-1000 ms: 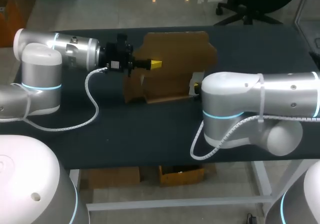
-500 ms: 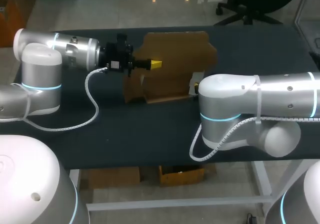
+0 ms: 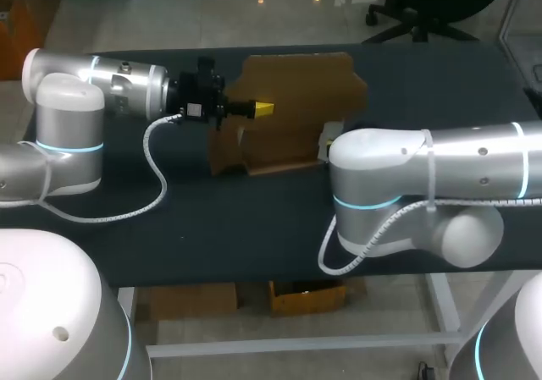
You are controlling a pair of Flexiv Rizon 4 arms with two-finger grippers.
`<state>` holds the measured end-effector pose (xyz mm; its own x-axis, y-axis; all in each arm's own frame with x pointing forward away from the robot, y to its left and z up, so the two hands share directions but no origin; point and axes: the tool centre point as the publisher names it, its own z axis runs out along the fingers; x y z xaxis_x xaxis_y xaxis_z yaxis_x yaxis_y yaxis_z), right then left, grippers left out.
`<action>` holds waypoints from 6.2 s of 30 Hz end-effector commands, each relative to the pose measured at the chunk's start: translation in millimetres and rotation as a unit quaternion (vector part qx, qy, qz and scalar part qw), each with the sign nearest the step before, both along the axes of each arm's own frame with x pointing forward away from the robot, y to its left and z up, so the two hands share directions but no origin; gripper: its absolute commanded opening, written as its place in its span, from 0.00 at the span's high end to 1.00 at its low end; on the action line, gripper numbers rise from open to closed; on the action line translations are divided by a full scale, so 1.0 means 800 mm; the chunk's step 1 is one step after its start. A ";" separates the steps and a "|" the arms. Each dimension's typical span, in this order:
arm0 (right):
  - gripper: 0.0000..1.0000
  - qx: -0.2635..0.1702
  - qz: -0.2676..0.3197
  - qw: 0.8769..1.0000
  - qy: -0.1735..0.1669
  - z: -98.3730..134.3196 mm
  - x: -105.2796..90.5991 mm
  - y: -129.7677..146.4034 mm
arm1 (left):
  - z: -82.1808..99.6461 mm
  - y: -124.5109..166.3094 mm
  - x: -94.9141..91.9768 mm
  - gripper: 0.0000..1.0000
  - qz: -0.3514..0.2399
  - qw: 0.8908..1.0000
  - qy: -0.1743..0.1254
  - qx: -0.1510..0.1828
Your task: Assemble the packaging by folding the flat box into shape, placing the metal phone stand inside, and closing the box properly
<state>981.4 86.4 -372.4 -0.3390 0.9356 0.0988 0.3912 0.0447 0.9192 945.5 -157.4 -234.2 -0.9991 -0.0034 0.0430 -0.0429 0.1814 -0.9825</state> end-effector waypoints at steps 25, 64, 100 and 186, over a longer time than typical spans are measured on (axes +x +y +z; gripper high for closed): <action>0.73 -0.004 -0.016 1.000 0.000 -0.002 0.013 -0.007 | -0.008 -0.002 0.000 1.00 -0.003 1.000 0.001 0.000; 0.93 -0.009 0.006 1.000 -0.001 0.002 0.033 0.003 | -0.008 -0.002 0.000 1.00 -0.003 1.000 0.001 0.000; 1.00 -0.003 0.002 0.998 0.063 0.019 0.011 -0.017 | 0.041 0.031 -0.010 0.00 -0.004 0.990 -0.108 0.088; 1.00 -0.019 0.121 0.908 0.401 0.057 -0.045 -0.099 | 0.090 0.175 -0.049 0.00 -0.069 0.912 -0.246 0.320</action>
<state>943.2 15.5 -332.3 -0.3632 0.8623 0.3530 0.7920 0.0862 0.6044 910.8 -19.4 -167.3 -0.8890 0.2556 -0.3800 0.4449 0.6789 -0.5841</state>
